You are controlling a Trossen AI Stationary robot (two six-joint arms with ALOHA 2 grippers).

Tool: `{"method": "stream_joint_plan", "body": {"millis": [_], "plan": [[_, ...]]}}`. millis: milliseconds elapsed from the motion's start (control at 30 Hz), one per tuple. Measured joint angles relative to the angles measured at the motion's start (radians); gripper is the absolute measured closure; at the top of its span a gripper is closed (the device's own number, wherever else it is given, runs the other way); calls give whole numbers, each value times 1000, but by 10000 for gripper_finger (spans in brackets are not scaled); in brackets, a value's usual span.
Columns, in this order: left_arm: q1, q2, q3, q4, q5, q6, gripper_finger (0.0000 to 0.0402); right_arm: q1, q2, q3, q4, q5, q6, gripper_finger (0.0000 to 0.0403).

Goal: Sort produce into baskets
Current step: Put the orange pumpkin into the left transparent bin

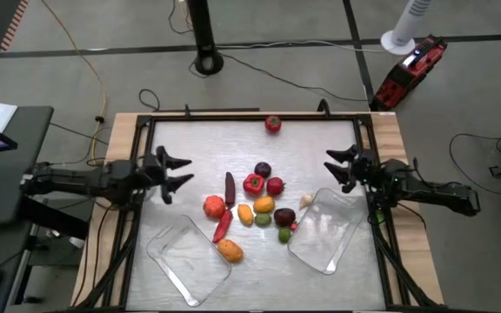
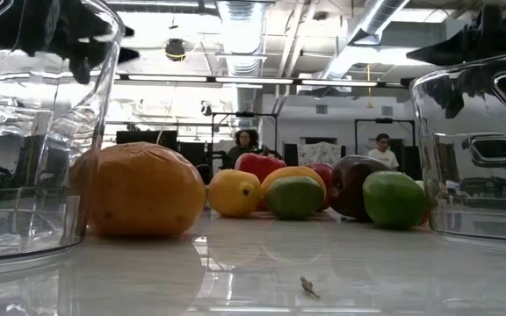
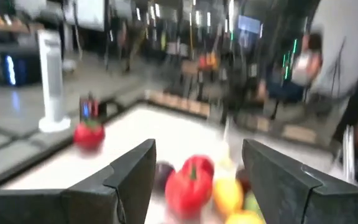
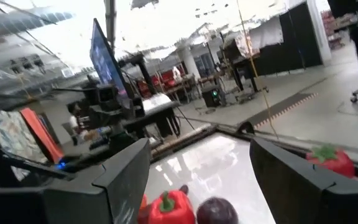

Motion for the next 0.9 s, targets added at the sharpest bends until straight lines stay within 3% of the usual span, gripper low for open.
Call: {"method": "stream_joint_plan", "body": {"millis": [200,467,667,900], "plan": [[0,264,107,-102,99,-4,176,2,98,12,-3,-24,9,101],[0,550,267,-186,154,-31,151,15,290,73,83,-23,-122,87],[-1,779,482,-459,165,-72,99,15,444,138,93,-24,-188,65],[-16,1002,686,-660,283,-129,72,0,575,198,101,-25,-296,54]]}}
